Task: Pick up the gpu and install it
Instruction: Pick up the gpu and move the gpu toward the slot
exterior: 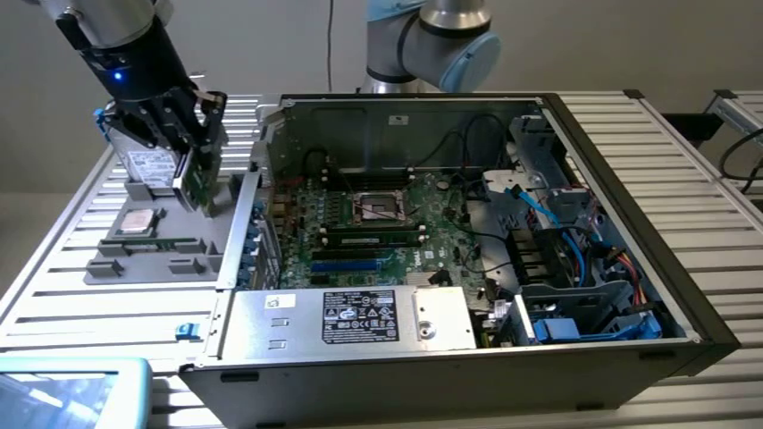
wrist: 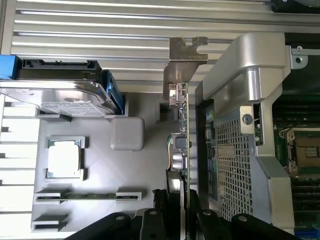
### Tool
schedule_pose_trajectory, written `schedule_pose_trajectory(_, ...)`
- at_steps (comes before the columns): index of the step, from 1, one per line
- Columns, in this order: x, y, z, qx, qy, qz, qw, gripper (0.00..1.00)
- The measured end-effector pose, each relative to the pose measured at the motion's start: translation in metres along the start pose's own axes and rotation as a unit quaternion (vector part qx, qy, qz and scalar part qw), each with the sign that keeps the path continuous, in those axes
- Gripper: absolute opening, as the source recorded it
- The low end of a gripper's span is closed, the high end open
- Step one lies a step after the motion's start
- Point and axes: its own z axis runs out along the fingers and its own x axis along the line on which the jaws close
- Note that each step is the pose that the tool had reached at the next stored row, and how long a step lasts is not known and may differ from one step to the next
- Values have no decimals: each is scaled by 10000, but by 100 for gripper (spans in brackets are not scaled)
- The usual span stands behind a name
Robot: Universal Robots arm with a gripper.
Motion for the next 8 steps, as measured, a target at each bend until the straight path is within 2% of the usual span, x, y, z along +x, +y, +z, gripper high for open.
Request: schedule_pose_trajectory(8,-26,-13,-338,0,39,6,10000,28)
